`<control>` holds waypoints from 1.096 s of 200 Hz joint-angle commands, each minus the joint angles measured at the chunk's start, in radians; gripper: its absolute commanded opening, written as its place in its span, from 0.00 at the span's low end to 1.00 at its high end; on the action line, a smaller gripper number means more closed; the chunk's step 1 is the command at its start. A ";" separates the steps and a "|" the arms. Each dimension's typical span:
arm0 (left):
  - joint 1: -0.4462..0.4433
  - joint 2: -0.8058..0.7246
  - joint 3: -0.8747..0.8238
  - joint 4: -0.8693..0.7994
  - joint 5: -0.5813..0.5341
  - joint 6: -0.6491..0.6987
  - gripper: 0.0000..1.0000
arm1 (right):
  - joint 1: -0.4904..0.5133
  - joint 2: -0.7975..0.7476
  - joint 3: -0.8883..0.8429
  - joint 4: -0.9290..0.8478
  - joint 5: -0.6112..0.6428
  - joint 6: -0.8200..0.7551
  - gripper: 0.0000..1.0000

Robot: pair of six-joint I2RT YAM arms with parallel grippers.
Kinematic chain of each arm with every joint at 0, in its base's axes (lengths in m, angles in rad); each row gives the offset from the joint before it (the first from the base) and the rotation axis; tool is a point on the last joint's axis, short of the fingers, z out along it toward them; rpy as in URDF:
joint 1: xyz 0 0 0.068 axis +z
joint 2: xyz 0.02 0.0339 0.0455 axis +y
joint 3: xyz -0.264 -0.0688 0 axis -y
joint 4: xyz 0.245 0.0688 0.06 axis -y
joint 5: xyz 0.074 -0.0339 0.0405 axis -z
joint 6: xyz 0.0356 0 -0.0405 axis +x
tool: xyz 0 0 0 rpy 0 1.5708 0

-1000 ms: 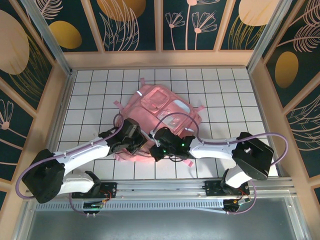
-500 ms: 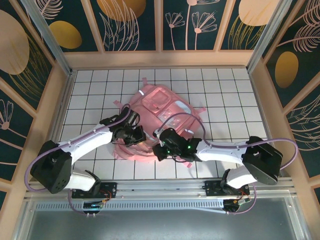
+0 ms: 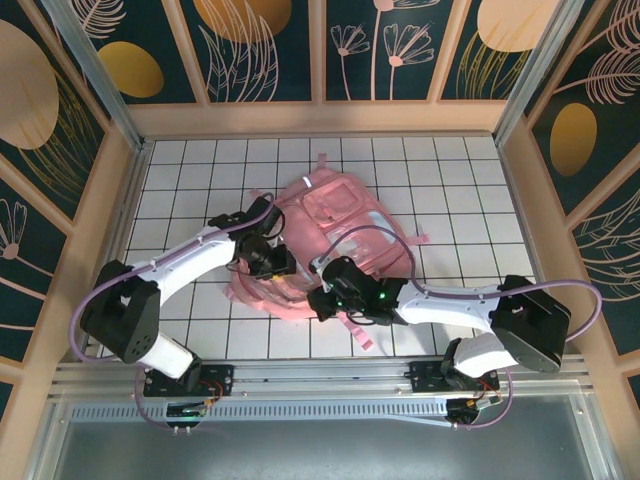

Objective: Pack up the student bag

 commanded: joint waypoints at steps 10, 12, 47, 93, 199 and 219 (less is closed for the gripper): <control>0.015 -0.090 -0.020 0.046 -0.027 -0.078 0.60 | 0.019 0.005 -0.003 -0.024 -0.048 0.006 0.00; 0.015 -0.100 -0.025 0.048 -0.026 -0.087 0.60 | 0.019 0.008 0.000 -0.023 -0.050 0.006 0.00; 0.008 -0.258 -0.251 0.169 0.056 -0.317 0.64 | 0.018 0.065 0.057 -0.025 -0.072 -0.035 0.00; -0.138 -0.436 -0.465 0.435 -0.075 -0.725 0.64 | 0.013 0.085 0.061 0.000 -0.088 -0.034 0.00; -0.248 -0.277 -0.387 0.462 -0.222 -0.765 0.00 | 0.015 0.028 0.047 -0.030 -0.079 -0.037 0.00; -0.232 -0.293 -0.375 0.406 -0.243 -0.710 0.00 | 0.014 -0.002 0.032 -0.063 -0.040 -0.038 0.00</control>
